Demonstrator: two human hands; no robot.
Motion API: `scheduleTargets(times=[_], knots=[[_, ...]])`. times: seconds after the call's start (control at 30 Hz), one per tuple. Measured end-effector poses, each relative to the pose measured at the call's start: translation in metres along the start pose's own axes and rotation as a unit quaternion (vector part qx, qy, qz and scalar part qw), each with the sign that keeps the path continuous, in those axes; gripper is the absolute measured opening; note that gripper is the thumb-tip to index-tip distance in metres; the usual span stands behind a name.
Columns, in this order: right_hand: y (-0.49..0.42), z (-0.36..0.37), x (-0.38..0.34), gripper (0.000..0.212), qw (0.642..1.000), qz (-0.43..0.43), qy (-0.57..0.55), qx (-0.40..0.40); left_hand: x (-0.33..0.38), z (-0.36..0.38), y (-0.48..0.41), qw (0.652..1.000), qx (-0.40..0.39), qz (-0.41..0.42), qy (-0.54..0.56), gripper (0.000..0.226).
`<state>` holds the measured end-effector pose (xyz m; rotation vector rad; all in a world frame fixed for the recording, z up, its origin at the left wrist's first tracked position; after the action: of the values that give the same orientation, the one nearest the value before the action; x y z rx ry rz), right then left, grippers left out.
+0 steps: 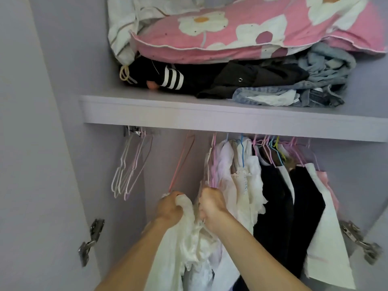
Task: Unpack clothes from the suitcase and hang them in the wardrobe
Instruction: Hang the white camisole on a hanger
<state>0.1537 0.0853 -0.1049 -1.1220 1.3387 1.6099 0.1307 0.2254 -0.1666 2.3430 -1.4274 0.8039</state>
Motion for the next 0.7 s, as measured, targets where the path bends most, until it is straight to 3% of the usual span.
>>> scheduleTargets(times=[0.17, 0.33, 0.47, 0.6, 0.7], knots=[[-0.060, 0.014, 0.014, 0.026, 0.997, -0.076, -0.010, 0.016, -0.011, 0.025, -0.040, 0.986, 0.110, 0.002, 0.128, 0.033], [-0.081, 0.028, 0.009, 0.034, 0.972, -0.205, 0.106, 0.044, -0.020, 0.041, -0.088, 0.944, 0.176, -0.001, 0.278, 0.054], [-0.101, 0.034, -0.006, 0.033, 0.958, -0.254, 0.114, 0.061, -0.005, 0.034, -0.120, 0.939, 0.183, 0.083, 0.278, 0.075], [-0.130, 0.037, -0.018, 0.030, 0.963, -0.237, 0.123, 0.041, 0.001, 0.048, -0.147, 0.963, 0.119, 0.131, 0.202, 0.070], [-0.147, 0.043, -0.005, 0.033, 0.970, -0.217, 0.106, 0.028, -0.030, 0.087, -0.166, 0.986, 0.069, 0.110, 0.107, 0.069]])
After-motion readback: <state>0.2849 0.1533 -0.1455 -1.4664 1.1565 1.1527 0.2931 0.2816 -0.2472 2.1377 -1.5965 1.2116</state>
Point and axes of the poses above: each hand's wrist, its own y-axis away from the middle knuckle, its own z-axis out of the palm, x = y × z, the point moved 4 cm from there along -y, towards the middle knuckle, and after that the axes turned 9 degrees about -y, right-handed, at the moved point
